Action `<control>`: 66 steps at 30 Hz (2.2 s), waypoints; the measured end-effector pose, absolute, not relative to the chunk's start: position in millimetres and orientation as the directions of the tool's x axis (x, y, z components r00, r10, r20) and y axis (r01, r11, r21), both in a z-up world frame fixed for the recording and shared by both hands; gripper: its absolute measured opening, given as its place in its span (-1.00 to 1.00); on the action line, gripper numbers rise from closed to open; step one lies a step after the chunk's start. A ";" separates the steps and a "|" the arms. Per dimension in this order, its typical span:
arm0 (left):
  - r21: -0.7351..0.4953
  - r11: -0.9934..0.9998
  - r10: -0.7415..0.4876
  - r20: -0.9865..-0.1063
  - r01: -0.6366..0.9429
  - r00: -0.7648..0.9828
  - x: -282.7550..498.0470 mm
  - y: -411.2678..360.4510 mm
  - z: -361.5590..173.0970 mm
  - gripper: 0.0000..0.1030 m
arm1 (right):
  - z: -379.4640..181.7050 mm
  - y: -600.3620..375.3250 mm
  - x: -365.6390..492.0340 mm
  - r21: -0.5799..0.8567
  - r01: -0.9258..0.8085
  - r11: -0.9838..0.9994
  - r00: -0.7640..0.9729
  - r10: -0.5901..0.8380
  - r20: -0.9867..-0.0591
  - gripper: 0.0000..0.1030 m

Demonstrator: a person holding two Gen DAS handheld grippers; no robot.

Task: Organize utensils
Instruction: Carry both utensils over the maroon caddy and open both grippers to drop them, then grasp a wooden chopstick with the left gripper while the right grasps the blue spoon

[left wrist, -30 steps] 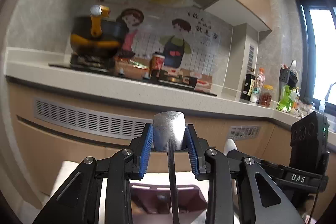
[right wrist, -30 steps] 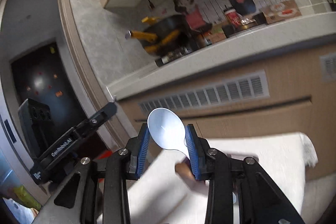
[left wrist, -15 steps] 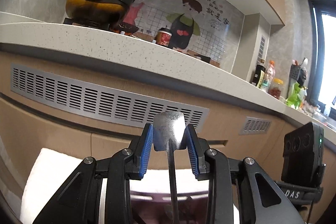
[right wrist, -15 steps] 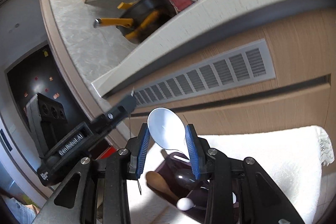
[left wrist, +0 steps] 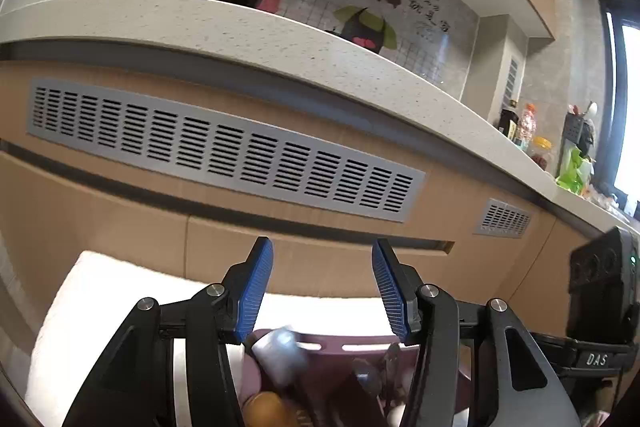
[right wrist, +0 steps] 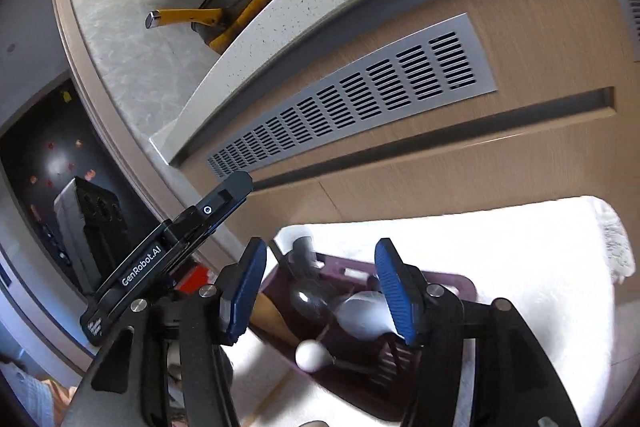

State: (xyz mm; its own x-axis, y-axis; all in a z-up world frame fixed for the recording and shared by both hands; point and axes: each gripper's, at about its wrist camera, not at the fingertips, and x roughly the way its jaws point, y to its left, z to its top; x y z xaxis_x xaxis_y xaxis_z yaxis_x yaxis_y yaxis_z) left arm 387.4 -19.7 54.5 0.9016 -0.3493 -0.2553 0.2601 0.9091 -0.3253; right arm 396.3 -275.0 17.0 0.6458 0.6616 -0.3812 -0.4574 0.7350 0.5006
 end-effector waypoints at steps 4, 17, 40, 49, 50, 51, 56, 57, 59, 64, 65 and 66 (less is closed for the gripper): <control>-0.315 0.924 -0.309 -0.285 0.215 0.907 367.4 -6.2 63.4 0.03 | 23.0 -285.4 368.8 0.449 -0.422 0.788 0.676 0.603 -0.423 0.08; -0.185 0.977 -0.201 -0.595 0.111 0.778 281.0 9.0 14.6 0.43 | 4.0 -282.8 271.5 -0.020 -0.218 0.976 0.735 0.151 -0.661 0.62; -0.067 0.990 -0.130 -0.787 0.125 0.604 240.5 -12.9 -50.6 0.49 | -84.1 -289.1 265.9 -0.013 -0.086 0.996 0.579 0.039 -0.815 -0.83; -0.129 0.936 -0.281 -0.833 0.327 0.476 246.6 -83.7 -46.4 -0.31 | -52.8 -287.0 224.1 0.057 -0.157 0.986 0.646 0.146 -0.749 -0.84; -0.133 0.925 -0.292 -0.849 0.355 0.441 247.6 -95.0 -48.4 -0.32 | -52.4 -289.0 219.9 0.060 -0.154 0.986 0.651 0.147 -0.745 -0.84; -0.130 0.918 -0.292 -0.861 0.374 0.417 247.7 -103.8 -50.5 -0.35 | -52.9 -290.7 217.7 0.065 -0.152 0.986 0.654 0.150 -0.742 -0.84; -0.060 0.909 -0.212 -0.919 0.413 0.332 256.6 -140.4 -60.3 -0.37 | -60.2 -304.0 211.7 0.095 -0.140 0.986 0.666 0.165 -0.728 -0.84; -0.034 0.910 -0.186 -0.925 0.414 0.331 259.1 -145.1 -61.1 -0.37 | -59.9 -304.9 209.9 0.095 -0.140 0.986 0.669 0.165 -0.725 -0.84; 0.008 0.903 -0.143 -0.937 0.430 0.317 263.8 -155.6 -64.1 -0.37 | -61.2 -307.2 208.0 0.117 -0.149 0.982 0.668 0.188 -0.720 -0.84; 0.040 0.896 -0.096 -0.954 0.441 0.283 274.6 -169.6 -70.2 -0.41 | -63.7 -311.3 206.0 0.128 -0.153 0.980 0.677 0.198 -0.709 -0.84; 0.037 0.894 -0.098 -0.956 0.446 0.277 276.6 -171.7 -70.0 -0.46 | -64.1 -311.5 205.9 0.128 -0.153 0.980 0.679 0.198 -0.707 -0.84; 0.029 0.895 -0.103 -0.958 0.446 0.269 278.9 -173.1 -70.1 -0.54 | -64.6 -311.7 205.9 0.126 -0.153 0.980 0.680 0.197 -0.706 -0.84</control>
State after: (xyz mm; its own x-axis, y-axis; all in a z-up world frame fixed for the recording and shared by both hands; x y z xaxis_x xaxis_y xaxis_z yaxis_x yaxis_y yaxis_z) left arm 278.9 -173.1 -70.1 0.2692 -0.1033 -0.9575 0.4458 0.8947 0.0288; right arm 205.9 -311.7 -64.6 0.6804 0.1969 -0.7059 -0.1527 0.9802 0.1263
